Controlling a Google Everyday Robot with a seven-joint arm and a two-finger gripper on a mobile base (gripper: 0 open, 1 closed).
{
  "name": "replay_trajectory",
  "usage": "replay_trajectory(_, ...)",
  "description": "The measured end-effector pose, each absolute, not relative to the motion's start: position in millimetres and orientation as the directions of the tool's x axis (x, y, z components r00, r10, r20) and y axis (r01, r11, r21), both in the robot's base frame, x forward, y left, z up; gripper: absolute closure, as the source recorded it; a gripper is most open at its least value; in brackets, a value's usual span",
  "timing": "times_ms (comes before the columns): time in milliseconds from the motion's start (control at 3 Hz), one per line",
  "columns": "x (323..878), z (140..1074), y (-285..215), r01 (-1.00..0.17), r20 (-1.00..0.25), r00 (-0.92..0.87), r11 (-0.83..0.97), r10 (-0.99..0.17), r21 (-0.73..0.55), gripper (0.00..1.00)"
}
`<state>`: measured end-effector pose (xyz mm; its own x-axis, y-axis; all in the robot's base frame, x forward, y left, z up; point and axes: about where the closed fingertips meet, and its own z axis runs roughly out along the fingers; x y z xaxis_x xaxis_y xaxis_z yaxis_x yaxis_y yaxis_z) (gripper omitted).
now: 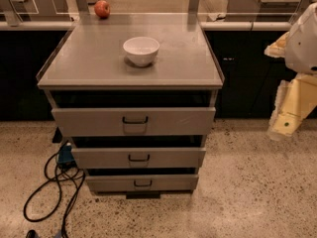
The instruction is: Open top drawer
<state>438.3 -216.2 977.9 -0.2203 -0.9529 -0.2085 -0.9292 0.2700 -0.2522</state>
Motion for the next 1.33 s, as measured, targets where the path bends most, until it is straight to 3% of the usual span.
replay_trajectory(667, 433.3, 968.5, -217.1, -0.929, -0.24, -0.194, 0.257, -0.951, -0.266, 0.0)
replay_trajectory(1333, 403.4, 830.5, -197.4, -0.961, -0.495, -0.099, 0.213, -0.863, -0.179, 0.0)
